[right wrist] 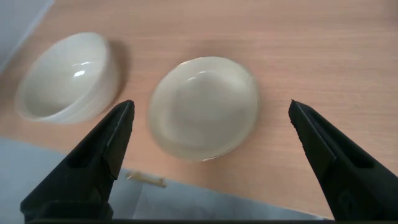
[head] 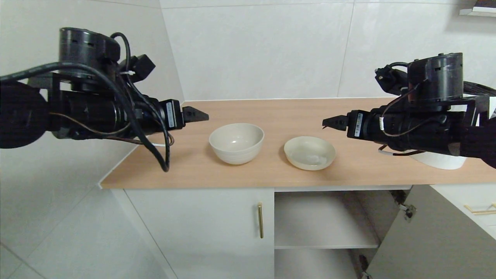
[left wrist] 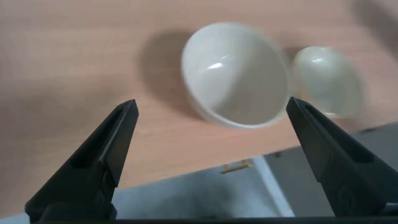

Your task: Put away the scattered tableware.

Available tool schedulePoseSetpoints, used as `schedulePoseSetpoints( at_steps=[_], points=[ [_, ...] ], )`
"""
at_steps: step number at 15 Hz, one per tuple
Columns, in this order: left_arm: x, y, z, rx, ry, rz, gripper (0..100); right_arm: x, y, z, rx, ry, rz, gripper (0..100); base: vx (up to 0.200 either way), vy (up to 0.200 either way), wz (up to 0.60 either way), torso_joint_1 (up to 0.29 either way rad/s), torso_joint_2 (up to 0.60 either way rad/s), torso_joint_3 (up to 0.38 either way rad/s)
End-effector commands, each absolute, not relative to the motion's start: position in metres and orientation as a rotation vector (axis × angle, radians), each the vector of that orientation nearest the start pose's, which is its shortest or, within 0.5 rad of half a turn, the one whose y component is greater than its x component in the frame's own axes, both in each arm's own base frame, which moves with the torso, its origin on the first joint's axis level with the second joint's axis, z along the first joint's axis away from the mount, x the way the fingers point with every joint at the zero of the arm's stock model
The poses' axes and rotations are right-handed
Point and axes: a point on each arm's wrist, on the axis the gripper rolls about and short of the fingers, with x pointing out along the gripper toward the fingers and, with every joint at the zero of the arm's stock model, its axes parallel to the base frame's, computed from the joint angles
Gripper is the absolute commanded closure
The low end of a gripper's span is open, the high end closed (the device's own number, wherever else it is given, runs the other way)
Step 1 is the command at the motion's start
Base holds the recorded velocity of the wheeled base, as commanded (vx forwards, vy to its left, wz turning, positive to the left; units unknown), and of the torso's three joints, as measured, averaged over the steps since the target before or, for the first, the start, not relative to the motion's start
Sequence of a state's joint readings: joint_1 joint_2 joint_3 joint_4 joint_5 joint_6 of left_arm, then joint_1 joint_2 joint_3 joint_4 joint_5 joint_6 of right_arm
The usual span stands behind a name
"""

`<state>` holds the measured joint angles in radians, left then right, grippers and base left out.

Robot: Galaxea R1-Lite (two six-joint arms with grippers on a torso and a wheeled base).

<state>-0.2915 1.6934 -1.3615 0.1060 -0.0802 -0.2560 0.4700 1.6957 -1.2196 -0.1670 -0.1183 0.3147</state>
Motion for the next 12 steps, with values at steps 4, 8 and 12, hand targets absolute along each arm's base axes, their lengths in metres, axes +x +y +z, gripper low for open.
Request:
schedulePoseSetpoints(
  at_steps=[4, 8, 12],
  points=[
    [0.364, -0.111, 0.205, -0.138, 0.656, -0.157, 0, 0.299, 0.148, 0.244, 0.206, 0.37, 0.266, 0, 0.0, 0.0, 0.0, 0.0, 0.0, 0.0],
    [0.371, -0.133, 0.203, -0.157, 0.648, -0.187, 0, 0.299, 0.148, 0.244, 0.205, 0.371, 0.265, 0, 0.0, 0.0, 0.0, 0.0, 0.0, 0.0],
    [0.376, -0.139, 0.2, -0.149, 0.644, -0.174, 0, 0.299, 0.148, 0.243, 0.205, 0.372, 0.264, 0, 0.0, 0.0, 0.0, 0.0, 0.0, 0.0]
  ],
)
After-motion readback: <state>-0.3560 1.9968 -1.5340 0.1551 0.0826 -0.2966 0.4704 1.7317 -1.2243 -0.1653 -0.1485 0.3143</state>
